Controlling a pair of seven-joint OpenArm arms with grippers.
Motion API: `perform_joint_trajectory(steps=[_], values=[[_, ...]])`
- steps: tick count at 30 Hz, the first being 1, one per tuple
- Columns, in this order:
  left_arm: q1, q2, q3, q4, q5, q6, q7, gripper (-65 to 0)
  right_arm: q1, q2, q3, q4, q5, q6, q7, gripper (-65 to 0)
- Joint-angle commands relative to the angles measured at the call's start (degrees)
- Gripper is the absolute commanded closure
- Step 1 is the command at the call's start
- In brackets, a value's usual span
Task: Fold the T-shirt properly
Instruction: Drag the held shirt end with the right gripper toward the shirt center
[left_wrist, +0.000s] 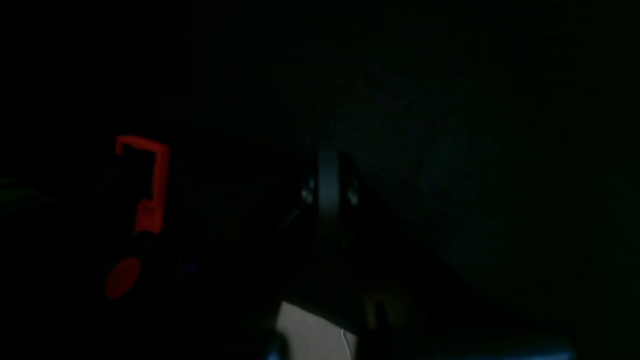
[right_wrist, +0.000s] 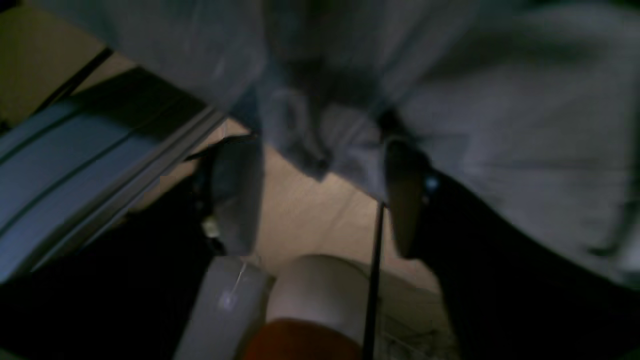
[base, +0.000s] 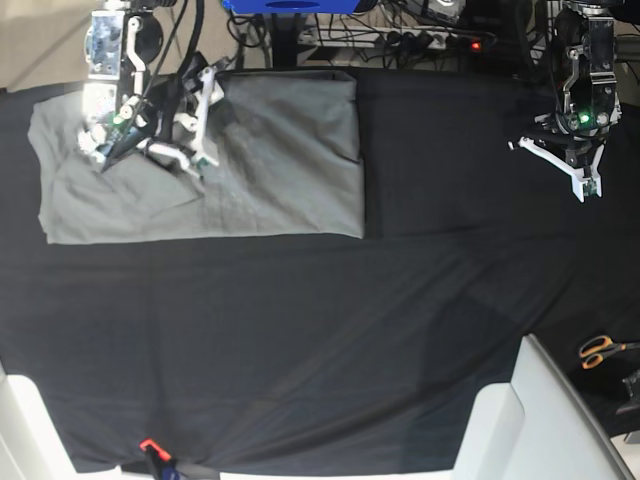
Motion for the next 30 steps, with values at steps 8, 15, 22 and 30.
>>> perform_joint_trajectory(steps=[8, 15, 22, 30], values=[[0.03, -0.90, -0.18, 0.77, 0.49, 0.38, -0.68, 0.0, 4.72, 0.37, -0.11, 6.55, 0.10, 0.21, -0.19, -38.4], [0.20, -0.73, -0.09, 0.77, 0.49, 0.38, -0.59, 0.0, 20.28, 1.52, 0.24, -13.58, 0.10, 0.21, 3.72, -38.3], [1.35, -0.73, -0.09, 0.77, 0.49, 0.38, -0.59, 0.0, 26.88, 2.66, 0.24, -27.65, 0.10, 0.21, 12.43, -38.3], [1.61, -0.64, -0.09, 0.77, 0.49, 0.38, -0.59, 0.0, 29.95, 2.48, 0.33, -30.99, 0.10, 0.21, 15.50, -38.3]])
